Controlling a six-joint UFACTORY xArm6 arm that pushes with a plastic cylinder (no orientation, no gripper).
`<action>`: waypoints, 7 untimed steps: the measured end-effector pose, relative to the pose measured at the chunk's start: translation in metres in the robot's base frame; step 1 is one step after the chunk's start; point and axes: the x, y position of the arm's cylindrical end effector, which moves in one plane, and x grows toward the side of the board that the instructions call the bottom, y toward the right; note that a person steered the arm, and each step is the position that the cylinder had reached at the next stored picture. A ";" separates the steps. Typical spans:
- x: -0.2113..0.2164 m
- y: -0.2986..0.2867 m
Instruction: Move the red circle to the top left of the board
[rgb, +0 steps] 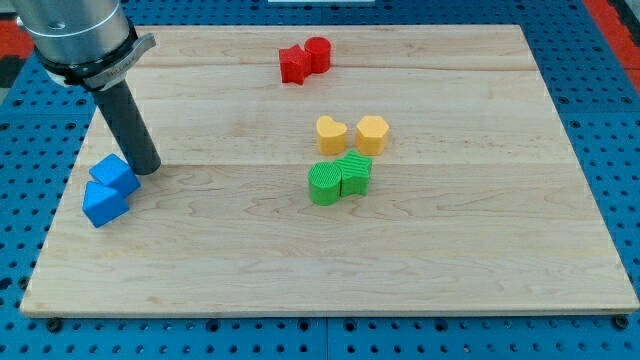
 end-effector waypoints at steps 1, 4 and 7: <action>0.000 -0.001; -0.076 0.028; -0.158 0.069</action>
